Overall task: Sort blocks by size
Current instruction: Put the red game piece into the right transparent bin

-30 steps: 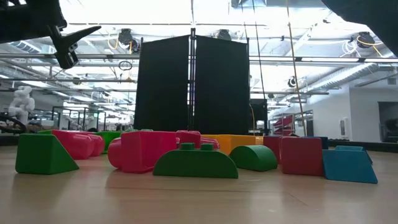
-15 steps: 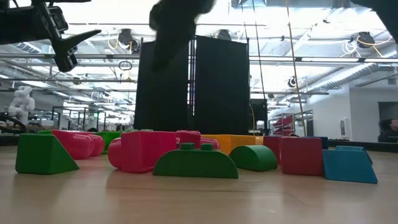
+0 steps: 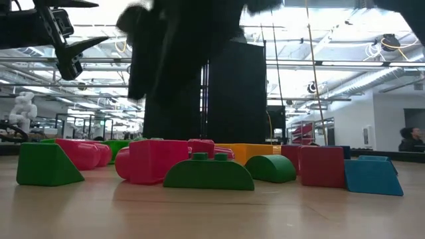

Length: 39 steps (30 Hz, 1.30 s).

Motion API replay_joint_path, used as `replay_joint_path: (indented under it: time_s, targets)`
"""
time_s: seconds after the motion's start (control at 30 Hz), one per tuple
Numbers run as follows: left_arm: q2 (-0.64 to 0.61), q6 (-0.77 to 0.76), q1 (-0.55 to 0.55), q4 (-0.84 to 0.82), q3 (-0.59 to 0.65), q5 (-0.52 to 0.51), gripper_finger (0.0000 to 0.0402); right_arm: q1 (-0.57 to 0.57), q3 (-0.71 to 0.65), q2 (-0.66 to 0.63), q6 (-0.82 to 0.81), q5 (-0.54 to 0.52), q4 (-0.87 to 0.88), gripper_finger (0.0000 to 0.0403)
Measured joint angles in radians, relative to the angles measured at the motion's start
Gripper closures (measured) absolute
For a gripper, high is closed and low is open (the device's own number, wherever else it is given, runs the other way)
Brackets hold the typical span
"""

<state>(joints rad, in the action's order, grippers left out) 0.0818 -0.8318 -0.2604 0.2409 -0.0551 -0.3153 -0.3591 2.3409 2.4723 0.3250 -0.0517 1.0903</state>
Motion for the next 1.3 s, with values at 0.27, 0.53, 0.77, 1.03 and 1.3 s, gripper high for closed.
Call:
replay_joint_path:
  time_s: [0.27, 0.53, 0.77, 1.03, 1.3]
  targets:
    - [0.002, 0.000, -0.001, 0.003, 0.000, 0.000, 0.0146, 0.023, 0.003, 0.061, 0.047, 0.035, -0.024, 0.0140]
    - [0.002, 0.000, -0.001, -0.005, 0.000, 0.000, 0.0146, 0.027, 0.003, 0.102, 0.078, 0.028, -0.020, 0.0193]
    - [0.003, 0.000, -0.001, -0.016, 0.000, 0.000, 0.0146, 0.037, 0.006, 0.105, 0.044, -0.038, -0.022, 0.0348]
    - [0.003, 0.000, -0.001, -0.016, 0.000, -0.008, 0.0146, 0.049, 0.012, 0.072, -0.063, -0.046, 0.001, 0.0396]
    - [0.003, 0.001, -0.001, -0.017, 0.000, -0.024, 0.0146, 0.046, 0.014, -0.091, -0.211, -0.062, 0.099, 0.0399]
